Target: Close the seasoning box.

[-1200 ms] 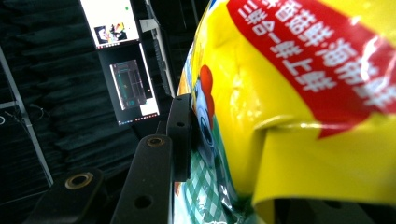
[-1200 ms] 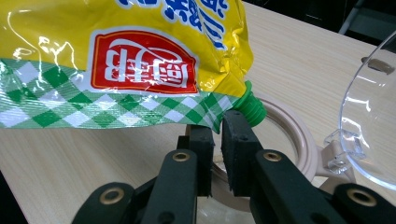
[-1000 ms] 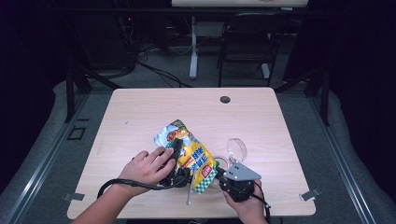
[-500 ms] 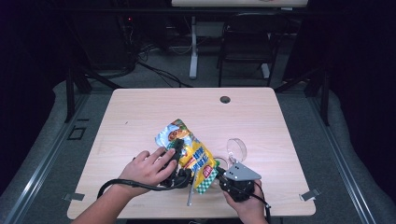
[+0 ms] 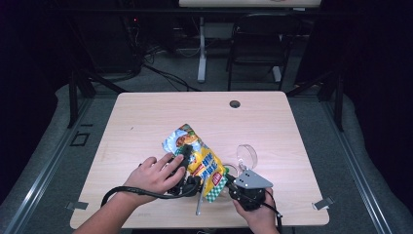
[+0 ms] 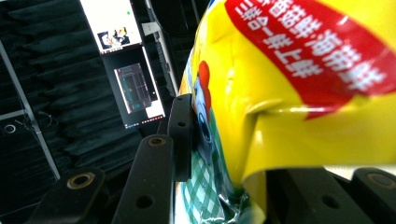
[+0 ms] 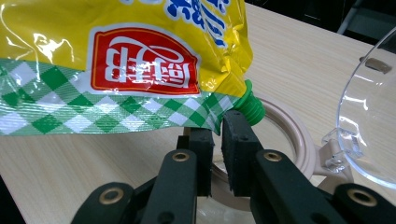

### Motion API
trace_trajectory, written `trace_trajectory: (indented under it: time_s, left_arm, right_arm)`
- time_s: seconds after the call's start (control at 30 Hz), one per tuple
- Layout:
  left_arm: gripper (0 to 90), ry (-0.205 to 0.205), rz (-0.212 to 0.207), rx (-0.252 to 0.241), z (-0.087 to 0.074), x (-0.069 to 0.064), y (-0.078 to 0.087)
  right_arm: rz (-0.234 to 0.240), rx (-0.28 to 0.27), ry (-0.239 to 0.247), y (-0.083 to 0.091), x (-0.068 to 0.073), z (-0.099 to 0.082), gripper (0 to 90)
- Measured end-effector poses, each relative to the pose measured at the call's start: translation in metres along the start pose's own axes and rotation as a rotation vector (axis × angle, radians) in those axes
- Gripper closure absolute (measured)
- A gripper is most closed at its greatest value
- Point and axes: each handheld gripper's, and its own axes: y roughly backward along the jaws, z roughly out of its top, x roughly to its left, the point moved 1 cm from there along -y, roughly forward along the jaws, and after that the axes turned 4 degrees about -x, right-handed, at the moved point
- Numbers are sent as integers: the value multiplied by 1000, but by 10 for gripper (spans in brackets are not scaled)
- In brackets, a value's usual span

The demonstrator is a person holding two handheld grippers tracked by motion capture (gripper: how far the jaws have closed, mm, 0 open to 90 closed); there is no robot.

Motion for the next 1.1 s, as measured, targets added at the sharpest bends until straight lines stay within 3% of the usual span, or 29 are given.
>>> trace_trajectory:
  time_s: [0.53,1.1]
  left_arm:
    - [725,-3,-12,-9,1,1,-1]
    - [730,-7,-19,-9,3,3,-2]
  right_arm:
    - [-2,22,26,0,1,0,881]
    - [9,19,8,0,-1,0,892]
